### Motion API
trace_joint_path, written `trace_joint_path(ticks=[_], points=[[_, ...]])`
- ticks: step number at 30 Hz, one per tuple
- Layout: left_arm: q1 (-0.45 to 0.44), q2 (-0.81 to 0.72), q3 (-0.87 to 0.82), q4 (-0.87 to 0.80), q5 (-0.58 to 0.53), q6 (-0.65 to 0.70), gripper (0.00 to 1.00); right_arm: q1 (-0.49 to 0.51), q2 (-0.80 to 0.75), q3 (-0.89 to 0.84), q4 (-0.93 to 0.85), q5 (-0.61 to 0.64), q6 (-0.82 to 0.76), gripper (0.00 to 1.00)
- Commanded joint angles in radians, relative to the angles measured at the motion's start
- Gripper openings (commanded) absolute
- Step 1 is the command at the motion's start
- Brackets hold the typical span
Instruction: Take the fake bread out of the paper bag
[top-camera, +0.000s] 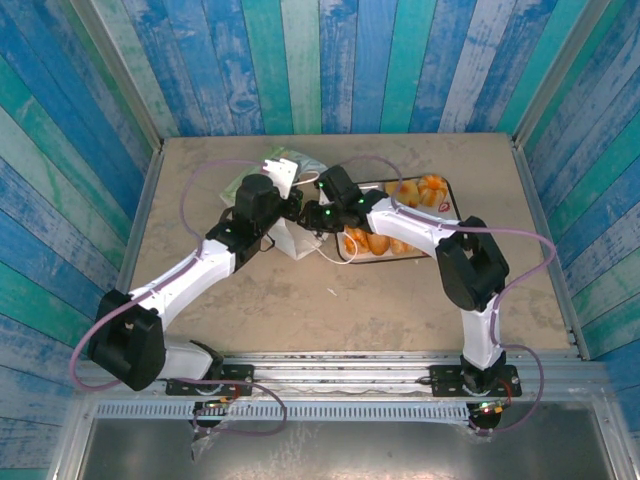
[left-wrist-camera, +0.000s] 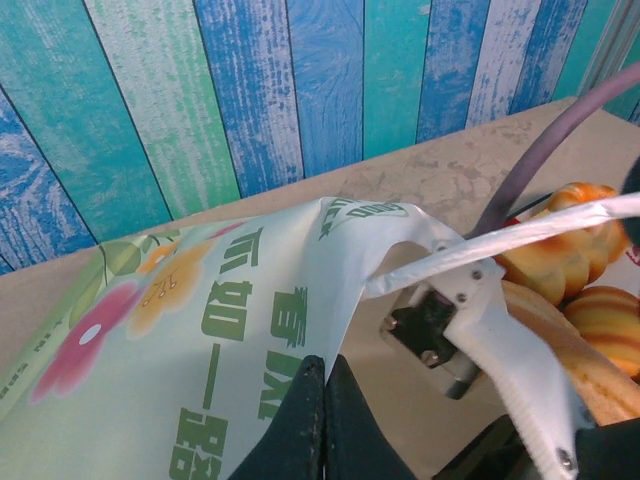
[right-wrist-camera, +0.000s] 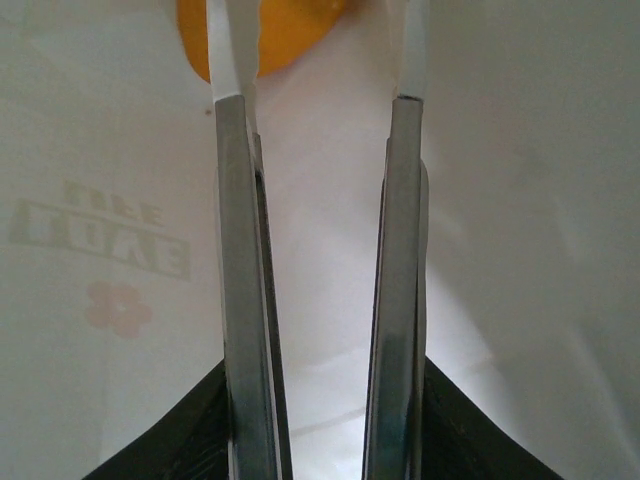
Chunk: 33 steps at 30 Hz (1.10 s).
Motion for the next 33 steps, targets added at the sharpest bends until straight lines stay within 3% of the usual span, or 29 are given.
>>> trace_joint_path(ticks=[1,11,25,33], points=[[-0.001,-0.045,0.039,0.004,0.057,0.01,0.0,-0.003,0.031,-0.012,0.082,-0.022,0.0,0.41],[-0.001,-0.054,0.043,-0.009,0.135,0.038,0.0,-0.008,0.063,0.014,0.103,-0.029,-0.029,0.43],[-0.002,-0.053,0.014,-0.017,0.041,0.05,0.0,-0.008,-0.033,-0.024,0.072,0.012,-0.049,0.08],[-0.001,-0.028,0.01,-0.007,-0.018,0.041,0.0,0.022,-0.118,-0.034,-0.028,0.093,-0.078,0.01]])
